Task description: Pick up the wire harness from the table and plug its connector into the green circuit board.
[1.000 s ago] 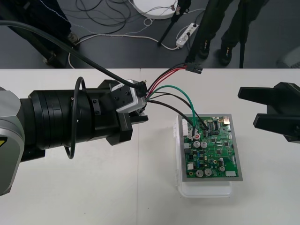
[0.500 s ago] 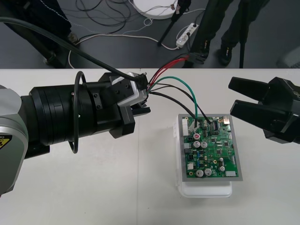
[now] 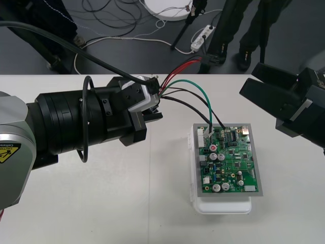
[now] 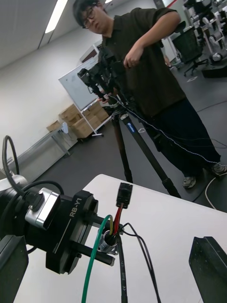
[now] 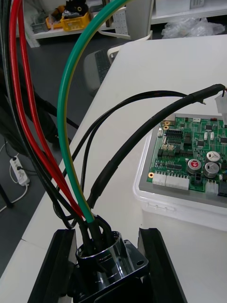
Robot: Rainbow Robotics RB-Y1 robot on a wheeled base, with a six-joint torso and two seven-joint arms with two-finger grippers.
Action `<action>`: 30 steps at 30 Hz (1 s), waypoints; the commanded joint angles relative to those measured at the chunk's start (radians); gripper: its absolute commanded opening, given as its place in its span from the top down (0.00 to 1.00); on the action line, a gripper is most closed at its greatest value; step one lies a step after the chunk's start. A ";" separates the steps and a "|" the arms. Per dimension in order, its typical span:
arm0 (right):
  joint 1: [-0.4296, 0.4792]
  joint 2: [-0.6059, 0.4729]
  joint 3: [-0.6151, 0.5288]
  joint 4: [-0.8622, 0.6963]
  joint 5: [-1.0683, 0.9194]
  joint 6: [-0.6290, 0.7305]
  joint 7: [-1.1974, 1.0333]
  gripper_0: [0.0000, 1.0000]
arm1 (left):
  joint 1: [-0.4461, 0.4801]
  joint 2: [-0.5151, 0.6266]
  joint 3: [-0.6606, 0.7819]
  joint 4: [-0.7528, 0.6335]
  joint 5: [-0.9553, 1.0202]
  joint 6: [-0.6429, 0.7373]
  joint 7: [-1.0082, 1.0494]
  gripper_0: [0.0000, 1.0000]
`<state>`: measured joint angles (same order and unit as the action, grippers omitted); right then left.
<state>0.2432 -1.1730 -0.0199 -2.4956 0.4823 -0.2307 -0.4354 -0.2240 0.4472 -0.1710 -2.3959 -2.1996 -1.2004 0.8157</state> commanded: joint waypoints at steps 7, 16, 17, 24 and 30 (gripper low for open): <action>0.018 -0.028 -0.026 -0.031 0.007 0.054 -0.057 0.00 | -0.034 -0.005 -0.024 -0.005 0.000 0.065 -0.072 1.00; 0.007 -0.048 0.002 -0.034 0.009 0.054 -0.060 0.00 | -0.034 -0.005 -0.025 -0.005 0.000 0.071 -0.067 1.00; -0.010 -0.056 0.028 -0.036 0.010 0.054 -0.060 0.00 | -0.034 -0.005 -0.024 -0.005 0.000 0.071 -0.067 1.00; -0.091 -0.083 0.141 -0.023 0.027 0.054 -0.054 0.00 | -0.034 -0.015 -0.027 -0.003 0.000 0.071 -0.067 1.00; -0.212 -0.085 0.247 0.007 0.041 0.054 -0.056 0.00 | -0.035 -0.022 -0.027 -0.003 0.001 0.071 -0.069 0.99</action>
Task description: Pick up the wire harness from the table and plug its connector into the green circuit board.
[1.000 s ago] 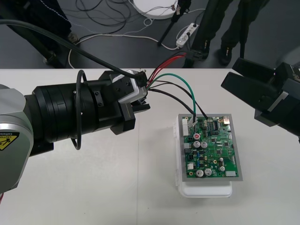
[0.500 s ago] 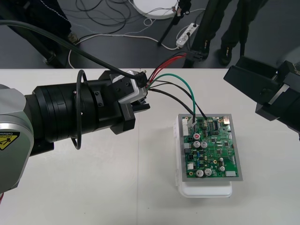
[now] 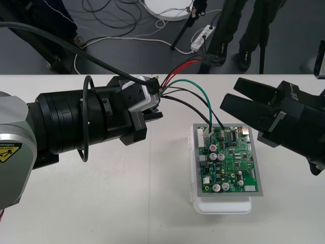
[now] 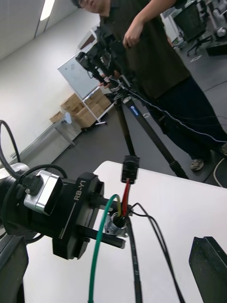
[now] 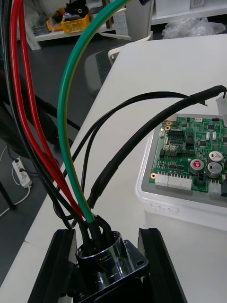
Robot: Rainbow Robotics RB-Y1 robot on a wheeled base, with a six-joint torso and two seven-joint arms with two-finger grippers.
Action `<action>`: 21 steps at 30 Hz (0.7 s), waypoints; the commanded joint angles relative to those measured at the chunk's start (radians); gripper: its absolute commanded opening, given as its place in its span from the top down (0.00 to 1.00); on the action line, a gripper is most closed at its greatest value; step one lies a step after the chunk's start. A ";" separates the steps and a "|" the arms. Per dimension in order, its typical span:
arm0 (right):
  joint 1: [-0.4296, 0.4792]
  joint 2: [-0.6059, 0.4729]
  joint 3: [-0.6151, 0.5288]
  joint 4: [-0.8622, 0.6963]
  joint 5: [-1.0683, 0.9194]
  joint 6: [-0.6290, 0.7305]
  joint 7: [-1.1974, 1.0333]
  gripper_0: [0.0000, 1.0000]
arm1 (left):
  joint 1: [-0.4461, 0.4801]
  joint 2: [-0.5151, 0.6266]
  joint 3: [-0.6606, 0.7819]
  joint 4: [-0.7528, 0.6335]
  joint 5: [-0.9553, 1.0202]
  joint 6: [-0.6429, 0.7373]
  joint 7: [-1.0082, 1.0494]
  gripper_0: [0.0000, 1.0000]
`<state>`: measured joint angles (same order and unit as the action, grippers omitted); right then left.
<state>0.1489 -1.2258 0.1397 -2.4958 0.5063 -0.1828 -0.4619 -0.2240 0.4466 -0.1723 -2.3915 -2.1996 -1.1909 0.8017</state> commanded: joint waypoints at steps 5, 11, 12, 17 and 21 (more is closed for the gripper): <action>-0.204 -0.011 0.153 0.040 0.026 0.006 -0.034 0.00 | -0.035 -0.022 -0.026 -0.008 0.006 0.062 -0.053 0.99; -0.269 0.014 0.193 0.080 0.026 0.006 -0.037 0.00 | -0.035 -0.020 -0.026 -0.008 0.001 0.062 -0.053 0.99; -0.273 0.017 0.195 0.083 0.026 0.006 -0.038 0.00 | -0.035 -0.020 -0.026 -0.008 0.000 0.062 -0.052 0.99; -0.299 0.019 0.201 0.107 0.026 0.006 -0.043 0.00 | -0.035 -0.019 -0.026 -0.008 -0.002 0.062 -0.049 1.00; -0.330 0.026 0.208 0.124 0.024 0.006 -0.055 0.00 | -0.035 -0.019 -0.026 -0.008 -0.002 0.062 -0.044 0.99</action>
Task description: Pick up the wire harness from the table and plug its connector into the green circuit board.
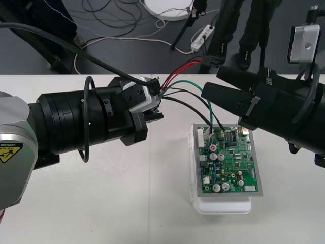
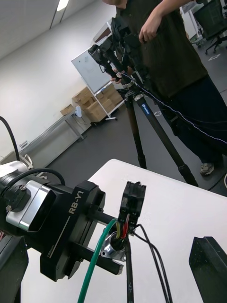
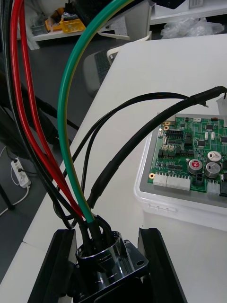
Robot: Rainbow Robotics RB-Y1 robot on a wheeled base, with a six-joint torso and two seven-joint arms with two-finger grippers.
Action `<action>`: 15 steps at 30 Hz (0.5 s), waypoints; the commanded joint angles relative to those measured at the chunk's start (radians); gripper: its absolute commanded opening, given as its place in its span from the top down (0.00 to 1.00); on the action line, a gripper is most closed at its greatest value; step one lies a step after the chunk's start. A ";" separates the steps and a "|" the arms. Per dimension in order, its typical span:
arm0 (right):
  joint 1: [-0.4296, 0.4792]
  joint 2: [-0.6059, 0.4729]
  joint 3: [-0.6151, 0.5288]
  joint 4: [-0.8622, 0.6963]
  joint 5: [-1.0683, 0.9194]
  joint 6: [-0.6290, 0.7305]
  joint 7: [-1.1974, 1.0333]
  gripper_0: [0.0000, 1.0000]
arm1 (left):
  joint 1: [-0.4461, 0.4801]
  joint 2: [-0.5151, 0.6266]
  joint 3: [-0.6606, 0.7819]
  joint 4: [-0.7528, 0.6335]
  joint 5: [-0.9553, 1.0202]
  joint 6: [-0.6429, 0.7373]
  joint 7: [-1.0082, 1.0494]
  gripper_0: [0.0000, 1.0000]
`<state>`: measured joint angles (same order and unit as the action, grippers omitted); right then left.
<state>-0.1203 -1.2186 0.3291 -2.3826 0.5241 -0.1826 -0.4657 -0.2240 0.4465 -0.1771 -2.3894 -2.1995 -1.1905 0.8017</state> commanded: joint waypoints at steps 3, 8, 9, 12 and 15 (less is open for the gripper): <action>-0.078 0.019 0.021 0.022 0.001 0.008 -0.060 0.00 | -0.035 -0.019 -0.021 -0.010 -0.005 0.061 -0.044 1.00; -0.094 0.031 0.022 0.031 -0.001 0.020 -0.076 0.00 | -0.035 -0.019 -0.021 -0.010 -0.005 0.061 -0.044 0.99; -0.097 0.036 0.024 0.036 0.001 0.022 -0.080 0.00 | -0.035 -0.019 -0.021 -0.010 -0.006 0.061 -0.045 0.99; -0.104 0.040 0.028 0.045 0.001 0.022 -0.085 0.00 | -0.035 -0.019 -0.021 -0.010 -0.005 0.061 -0.044 0.99; -0.110 0.042 0.031 0.054 0.002 0.022 -0.088 0.00 | -0.035 -0.019 -0.021 -0.011 -0.005 0.061 -0.044 1.00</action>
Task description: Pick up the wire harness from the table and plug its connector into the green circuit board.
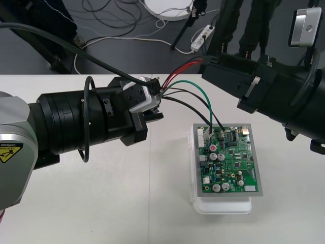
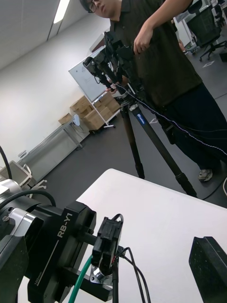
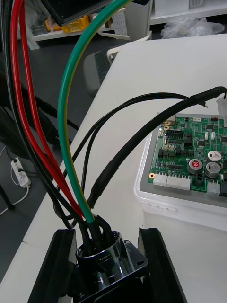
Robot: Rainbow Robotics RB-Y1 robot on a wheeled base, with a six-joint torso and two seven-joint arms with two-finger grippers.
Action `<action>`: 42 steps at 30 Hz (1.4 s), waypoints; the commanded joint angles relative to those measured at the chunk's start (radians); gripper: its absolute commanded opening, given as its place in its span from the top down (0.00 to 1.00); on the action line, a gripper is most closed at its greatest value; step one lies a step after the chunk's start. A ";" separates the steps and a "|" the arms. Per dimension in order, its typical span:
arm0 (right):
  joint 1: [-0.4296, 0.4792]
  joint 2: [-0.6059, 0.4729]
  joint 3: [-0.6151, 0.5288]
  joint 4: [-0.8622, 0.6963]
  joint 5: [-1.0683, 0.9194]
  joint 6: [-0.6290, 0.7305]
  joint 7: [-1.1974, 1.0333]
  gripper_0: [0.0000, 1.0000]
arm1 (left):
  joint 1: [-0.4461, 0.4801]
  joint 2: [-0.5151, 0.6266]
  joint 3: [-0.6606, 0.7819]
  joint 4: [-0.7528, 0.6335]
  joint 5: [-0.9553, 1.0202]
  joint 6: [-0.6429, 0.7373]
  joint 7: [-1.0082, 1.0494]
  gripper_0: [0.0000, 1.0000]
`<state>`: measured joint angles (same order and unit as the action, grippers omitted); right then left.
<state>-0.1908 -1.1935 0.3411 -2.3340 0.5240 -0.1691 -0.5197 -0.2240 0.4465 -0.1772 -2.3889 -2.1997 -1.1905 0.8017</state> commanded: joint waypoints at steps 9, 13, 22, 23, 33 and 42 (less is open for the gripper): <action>-0.073 0.034 0.030 0.039 0.002 0.007 -0.048 0.00 | -0.035 -0.019 -0.021 -0.010 -0.005 0.061 -0.047 1.00; -0.081 0.035 0.036 0.048 0.002 0.007 -0.051 0.00 | -0.035 -0.019 -0.021 -0.010 -0.002 0.061 -0.050 0.99; -0.082 0.063 0.056 0.044 0.002 0.007 -0.051 0.00 | -0.034 -0.019 -0.021 -0.010 0.006 0.061 -0.050 0.99; -0.082 0.064 0.059 0.042 0.002 0.007 -0.051 0.00 | -0.035 -0.019 -0.021 -0.010 0.006 0.061 -0.050 1.00; -0.079 0.064 0.073 0.032 0.002 0.007 -0.056 0.00 | -0.035 -0.019 -0.019 -0.010 0.006 0.061 -0.049 0.99; -0.081 0.064 0.067 0.021 0.001 0.007 -0.057 0.00 | -0.035 -0.020 -0.021 -0.010 0.009 0.061 -0.047 1.00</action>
<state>-0.2412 -1.1385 0.4034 -2.2810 0.5240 -0.1690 -0.5303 -0.2240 0.4465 -0.1772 -2.3879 -2.1996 -1.1905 0.8017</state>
